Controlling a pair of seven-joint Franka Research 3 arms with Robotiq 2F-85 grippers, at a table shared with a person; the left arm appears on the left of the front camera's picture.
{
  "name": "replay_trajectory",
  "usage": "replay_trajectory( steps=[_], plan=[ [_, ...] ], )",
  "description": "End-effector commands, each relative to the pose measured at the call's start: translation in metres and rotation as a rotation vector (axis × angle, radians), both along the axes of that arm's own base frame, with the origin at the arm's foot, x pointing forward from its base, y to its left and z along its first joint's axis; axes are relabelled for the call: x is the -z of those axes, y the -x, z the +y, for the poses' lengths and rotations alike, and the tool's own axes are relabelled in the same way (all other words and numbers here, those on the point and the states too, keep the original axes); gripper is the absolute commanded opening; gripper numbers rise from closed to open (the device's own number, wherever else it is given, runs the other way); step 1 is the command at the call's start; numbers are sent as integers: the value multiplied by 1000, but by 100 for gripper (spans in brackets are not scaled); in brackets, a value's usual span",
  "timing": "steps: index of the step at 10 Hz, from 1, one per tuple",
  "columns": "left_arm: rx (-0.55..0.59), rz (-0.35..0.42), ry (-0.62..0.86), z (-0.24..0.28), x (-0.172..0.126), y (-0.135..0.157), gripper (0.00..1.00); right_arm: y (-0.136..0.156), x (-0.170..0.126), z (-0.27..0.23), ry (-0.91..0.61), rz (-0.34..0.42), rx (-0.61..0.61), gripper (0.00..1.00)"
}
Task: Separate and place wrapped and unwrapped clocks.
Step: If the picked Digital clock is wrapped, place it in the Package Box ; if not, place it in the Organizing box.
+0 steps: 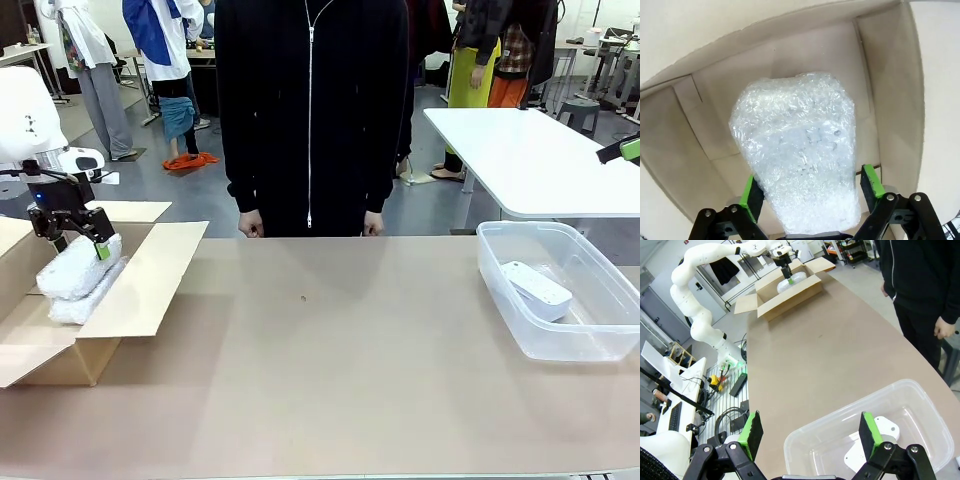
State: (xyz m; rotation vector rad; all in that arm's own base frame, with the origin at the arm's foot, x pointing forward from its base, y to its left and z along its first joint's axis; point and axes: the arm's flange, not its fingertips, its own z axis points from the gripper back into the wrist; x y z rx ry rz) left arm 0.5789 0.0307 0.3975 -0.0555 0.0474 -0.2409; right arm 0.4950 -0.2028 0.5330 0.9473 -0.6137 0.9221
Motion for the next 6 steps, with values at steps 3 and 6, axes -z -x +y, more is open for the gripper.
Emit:
replay_trajectory(
  steps=[3, 6],
  plan=[
    [-9, 12, 15, -5, -13, -1, 100, -1, 0, 1, -7, 3, -5, 100],
    [-9, 1, -28, -7, -36, 10, 100, -1, 0, 1, -7, 3, -5, 100]
  ],
)
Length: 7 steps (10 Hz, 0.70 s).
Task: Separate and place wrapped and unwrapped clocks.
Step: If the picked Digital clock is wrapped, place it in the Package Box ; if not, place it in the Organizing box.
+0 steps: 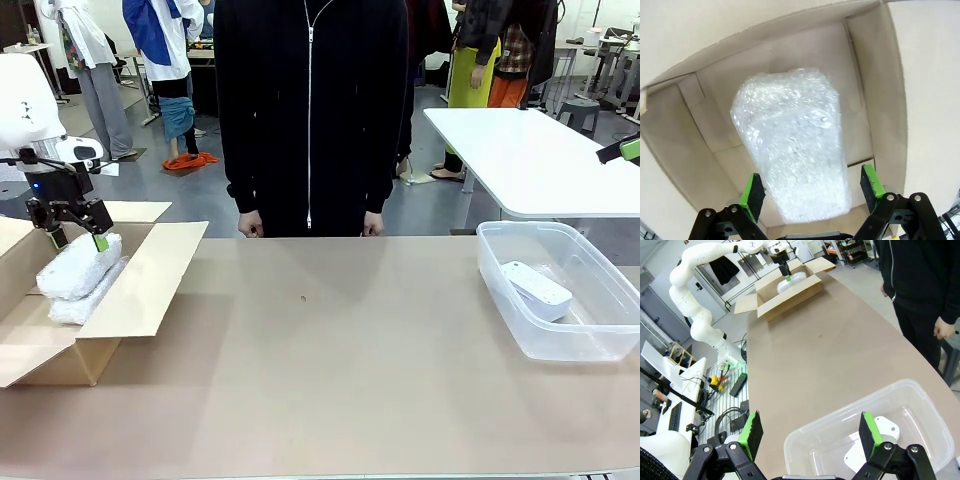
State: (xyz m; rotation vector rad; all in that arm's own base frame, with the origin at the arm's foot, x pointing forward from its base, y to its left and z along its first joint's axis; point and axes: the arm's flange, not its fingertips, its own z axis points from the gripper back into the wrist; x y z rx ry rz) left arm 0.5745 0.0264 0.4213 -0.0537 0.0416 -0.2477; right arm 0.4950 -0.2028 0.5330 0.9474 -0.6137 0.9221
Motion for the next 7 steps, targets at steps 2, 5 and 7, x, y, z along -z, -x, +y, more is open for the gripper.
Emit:
replay_trajectory(
  steps=[2, 5, 7],
  plan=[
    [-17, -19, -51, -10, -33, 17, 100, -1, 0, 1, -7, 3, -5, 100],
    [-23, -30, -66, -23, -52, 28, 100, -1, 0, 1, -7, 3, -5, 100],
    [-32, -46, -74, -27, -58, 33, 100, -1, 0, 1, -7, 3, -5, 100]
  ],
)
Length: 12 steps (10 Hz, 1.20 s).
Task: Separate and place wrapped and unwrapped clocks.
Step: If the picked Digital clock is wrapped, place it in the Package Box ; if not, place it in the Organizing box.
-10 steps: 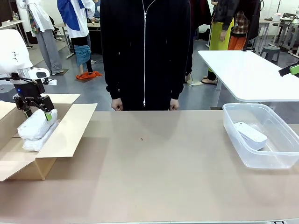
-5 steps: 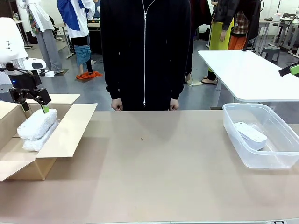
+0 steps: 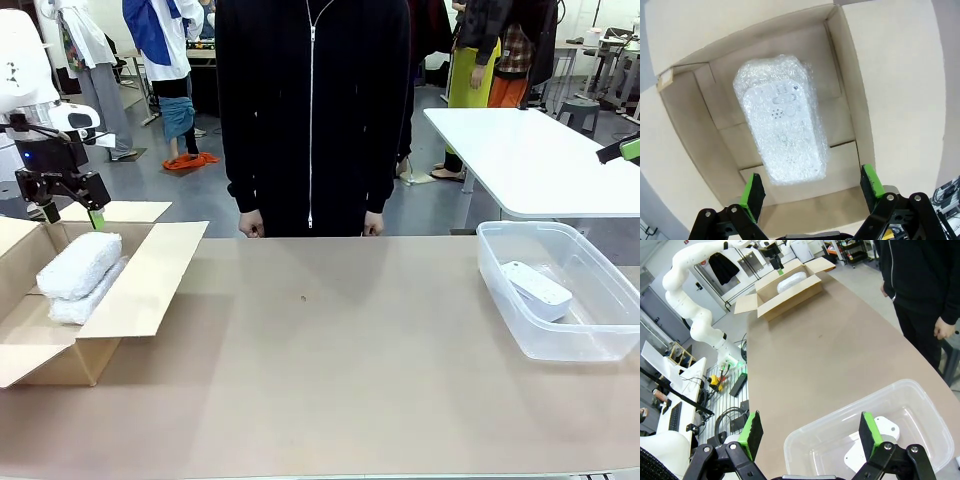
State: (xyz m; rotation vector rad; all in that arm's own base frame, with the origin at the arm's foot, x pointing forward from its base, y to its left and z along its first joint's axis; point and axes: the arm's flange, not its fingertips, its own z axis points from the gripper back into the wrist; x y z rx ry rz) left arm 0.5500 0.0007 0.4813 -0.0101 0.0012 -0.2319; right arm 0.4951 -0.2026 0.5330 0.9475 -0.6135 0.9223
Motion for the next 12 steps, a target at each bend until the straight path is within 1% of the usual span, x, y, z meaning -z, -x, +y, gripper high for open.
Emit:
replay_trajectory(
  steps=[1, 3, 5, 7, 8, 12],
  plan=[
    [-22, -8, -36, -2, 0, 10, 100, 0, 0, 1, -7, 2, -5, 100],
    [-30, -24, -36, -4, -4, 15, 100, 0, 0, 1, -7, 2, -5, 100],
    [-13, -38, -28, -5, -6, 19, 100, 0, 0, 1, -7, 2, -5, 100],
    [2, -59, -36, -5, -3, 18, 100, 0, 0, 1, -7, 2, -5, 100],
    [-13, -19, -1, -3, -10, 13, 100, 0, 0, 1, -7, 2, -5, 100],
    [-13, -19, -1, -3, -10, 13, 100, 0, 0, 1, -7, 2, -5, 100]
  ],
)
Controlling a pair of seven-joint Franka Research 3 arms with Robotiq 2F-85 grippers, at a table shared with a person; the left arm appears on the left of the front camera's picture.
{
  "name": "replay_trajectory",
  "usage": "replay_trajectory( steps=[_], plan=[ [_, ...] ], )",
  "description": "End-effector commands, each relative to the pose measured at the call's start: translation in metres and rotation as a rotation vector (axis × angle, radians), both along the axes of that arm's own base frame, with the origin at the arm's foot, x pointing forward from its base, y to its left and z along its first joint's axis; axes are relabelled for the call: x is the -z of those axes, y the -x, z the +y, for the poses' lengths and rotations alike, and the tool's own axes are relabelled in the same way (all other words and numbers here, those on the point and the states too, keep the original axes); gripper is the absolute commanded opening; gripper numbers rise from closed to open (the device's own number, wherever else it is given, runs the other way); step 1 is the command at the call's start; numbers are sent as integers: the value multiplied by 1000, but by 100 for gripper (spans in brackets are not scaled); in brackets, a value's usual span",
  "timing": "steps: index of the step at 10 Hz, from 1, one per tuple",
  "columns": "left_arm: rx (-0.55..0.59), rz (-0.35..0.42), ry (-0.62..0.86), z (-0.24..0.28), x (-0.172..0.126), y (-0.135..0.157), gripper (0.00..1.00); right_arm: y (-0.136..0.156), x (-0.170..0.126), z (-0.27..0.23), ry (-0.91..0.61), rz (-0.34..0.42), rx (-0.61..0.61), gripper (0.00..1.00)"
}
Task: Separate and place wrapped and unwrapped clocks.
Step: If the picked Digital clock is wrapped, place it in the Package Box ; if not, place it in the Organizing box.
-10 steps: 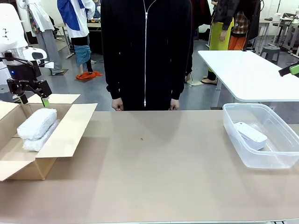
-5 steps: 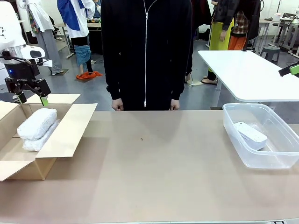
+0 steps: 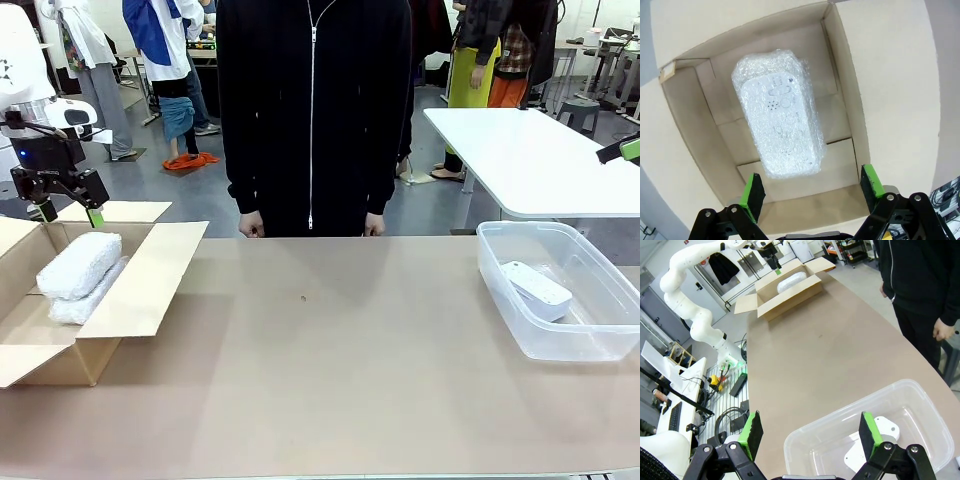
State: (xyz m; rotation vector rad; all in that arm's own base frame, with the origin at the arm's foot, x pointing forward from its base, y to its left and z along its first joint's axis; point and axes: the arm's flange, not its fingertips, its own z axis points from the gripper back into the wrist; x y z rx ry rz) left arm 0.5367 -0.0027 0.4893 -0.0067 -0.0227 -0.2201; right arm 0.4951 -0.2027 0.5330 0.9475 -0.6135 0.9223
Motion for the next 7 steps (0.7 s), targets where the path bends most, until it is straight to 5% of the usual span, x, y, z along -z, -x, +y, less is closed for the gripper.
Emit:
replay_trajectory(
  steps=[1, 7],
  plan=[
    [-1, 5, 0, 0, -2, -1, 100, 0, 0, 1, -7, 2, -5, 100],
    [-1, 5, 0, 0, -2, -1, 100, 0, 0, 1, -7, 2, -5, 100]
  ],
)
